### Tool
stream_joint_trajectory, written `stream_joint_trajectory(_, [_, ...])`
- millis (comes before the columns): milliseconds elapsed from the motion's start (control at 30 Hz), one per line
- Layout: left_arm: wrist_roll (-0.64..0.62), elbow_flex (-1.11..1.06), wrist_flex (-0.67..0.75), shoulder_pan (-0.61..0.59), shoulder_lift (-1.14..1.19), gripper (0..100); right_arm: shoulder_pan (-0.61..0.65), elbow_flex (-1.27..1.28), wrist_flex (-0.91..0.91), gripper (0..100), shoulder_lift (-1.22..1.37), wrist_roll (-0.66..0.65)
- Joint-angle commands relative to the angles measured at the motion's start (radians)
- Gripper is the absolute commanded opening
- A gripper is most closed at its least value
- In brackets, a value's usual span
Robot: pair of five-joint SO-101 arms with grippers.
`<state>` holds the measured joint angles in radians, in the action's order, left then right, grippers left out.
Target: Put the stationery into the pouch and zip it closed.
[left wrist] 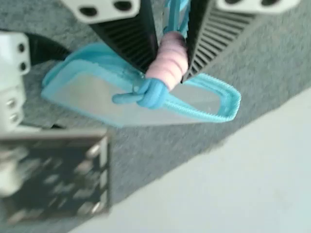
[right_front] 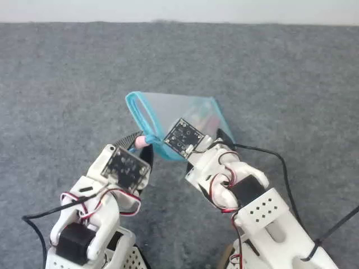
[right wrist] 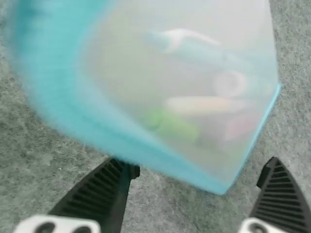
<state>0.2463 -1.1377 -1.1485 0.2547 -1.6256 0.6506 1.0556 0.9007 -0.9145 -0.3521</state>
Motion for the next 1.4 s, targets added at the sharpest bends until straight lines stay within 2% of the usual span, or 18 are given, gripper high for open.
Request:
stream_joint_trajectory(0, [0.008,0.076,0.028,0.08,-0.005,1,-0.016,-0.009,-0.013,37.4,-0.041,0.031])
stream_joint_trajectory(133, [0.008,0.048,0.026,0.098,-0.005,1,-0.001,0.044,-0.01,37.6,-0.191,0.052])
stream_joint_trajectory(267, [0.006,0.045,0.021,0.097,-0.006,1,0.104,0.13,-0.021,37.4,-0.341,0.037])
stream_joint_trajectory(400, [0.005,0.044,0.003,0.097,-0.006,1,0.117,0.169,-0.124,37.3,-0.377,0.032])
stream_joint_trajectory(667, [0.002,-0.01,0.008,0.098,-0.012,1,0.102,0.057,-0.341,37.0,-0.145,0.035])
stream_joint_trajectory(733, [-0.002,-0.024,0.015,0.08,-0.012,1,0.084,-0.006,-0.348,33.3,-0.058,0.038])
stream_joint_trajectory(867, [0.0,-0.041,0.02,0.075,-0.012,1,0.058,-0.032,-0.358,19.7,0.047,0.038])
stream_joint_trajectory(1033, [0.0,-0.044,0.02,0.074,-0.012,1,0.051,-0.028,-0.34,0.0,0.008,0.041])
stream_joint_trajectory(1267, [-0.002,-0.044,0.02,0.064,-0.014,1,0.015,-0.034,-0.13,0.7,-0.153,0.032])
stream_joint_trajectory(1367, [-0.003,-0.045,0.035,-0.003,-0.014,1,0.018,-0.026,-0.038,0.7,-0.245,0.005])
